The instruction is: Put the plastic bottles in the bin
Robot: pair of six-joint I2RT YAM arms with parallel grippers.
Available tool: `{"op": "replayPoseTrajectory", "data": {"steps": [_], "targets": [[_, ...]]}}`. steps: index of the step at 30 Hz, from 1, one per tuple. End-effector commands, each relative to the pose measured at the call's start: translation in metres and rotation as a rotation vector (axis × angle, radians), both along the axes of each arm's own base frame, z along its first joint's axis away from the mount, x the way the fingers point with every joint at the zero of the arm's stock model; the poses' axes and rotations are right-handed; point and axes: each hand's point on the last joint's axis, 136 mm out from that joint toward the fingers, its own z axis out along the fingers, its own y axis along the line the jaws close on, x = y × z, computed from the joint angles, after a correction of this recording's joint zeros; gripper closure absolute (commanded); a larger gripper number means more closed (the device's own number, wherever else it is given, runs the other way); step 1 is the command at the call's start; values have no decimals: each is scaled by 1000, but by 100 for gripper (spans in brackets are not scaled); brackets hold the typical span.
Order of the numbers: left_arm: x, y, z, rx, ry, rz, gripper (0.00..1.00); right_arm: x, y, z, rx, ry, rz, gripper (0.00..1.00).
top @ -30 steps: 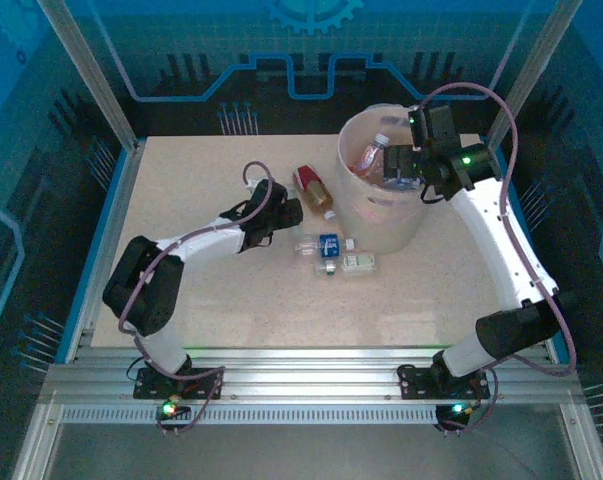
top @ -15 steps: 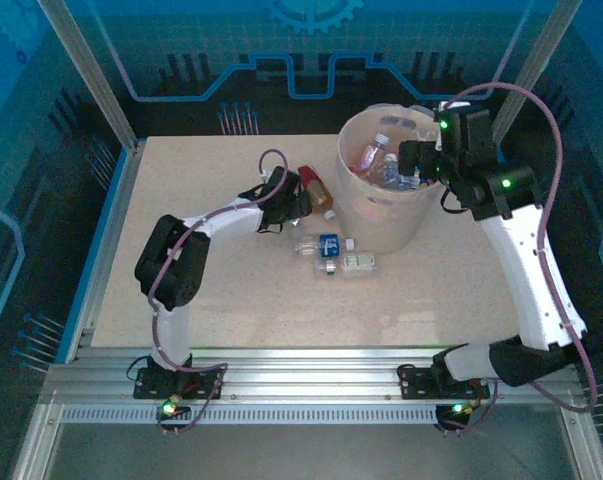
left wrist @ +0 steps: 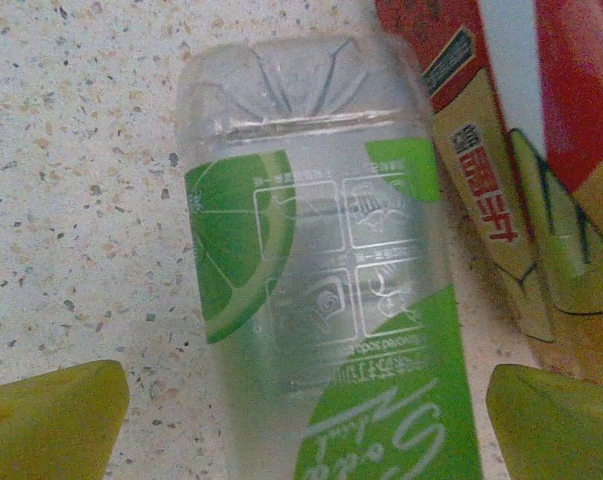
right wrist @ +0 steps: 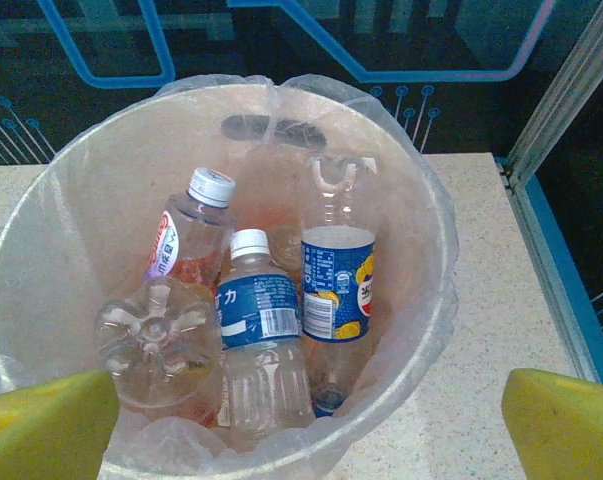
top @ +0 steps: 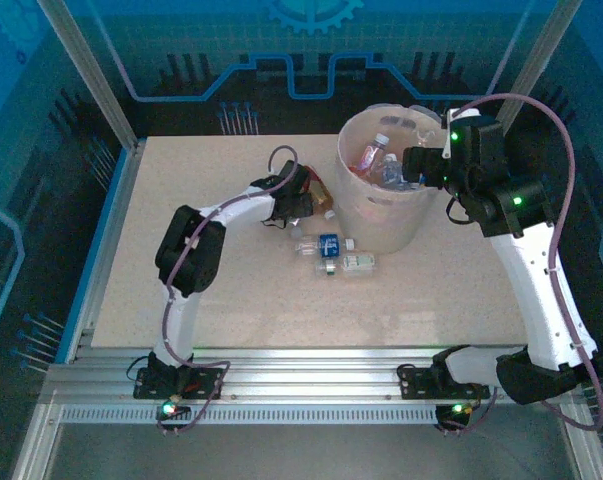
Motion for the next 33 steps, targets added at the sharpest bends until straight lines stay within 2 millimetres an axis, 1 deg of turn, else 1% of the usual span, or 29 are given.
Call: {"op": "replayPoseTrajectory", "data": {"steps": [1, 8, 10, 12, 15, 17, 21, 24, 28, 33], "targets": [[-2, 12, -10, 67, 52, 0, 8, -1, 6, 4, 16, -20, 22, 0], [-2, 24, -19, 71, 77, 27, 16, 0, 9, 1, 25, -14, 30, 0], [-2, 28, -21, 75, 83, 36, 19, 1, 10, 0, 28, -12, 31, 0], [-2, 30, -22, 74, 85, 40, 21, 3, 11, -2, 30, -7, 33, 0], [-1, 33, -25, 71, 86, 41, 28, 5, 13, -4, 34, -2, 40, 0], [0, 34, -26, 69, 84, 44, 36, 6, 14, -5, 33, 2, 40, 0], [0, 38, -25, 77, 80, 52, 46, 7, 15, -6, 38, 9, 42, 0], [-2, 39, -19, 73, 60, 52, 53, 7, 16, -8, 43, 14, 46, 0], [-6, 43, 1, 56, 5, 56, 62, 7, 21, -10, 61, 22, 66, 0], [-17, 50, 41, 23, -102, 54, 62, 7, 33, -14, 104, 32, 116, 0]]}}
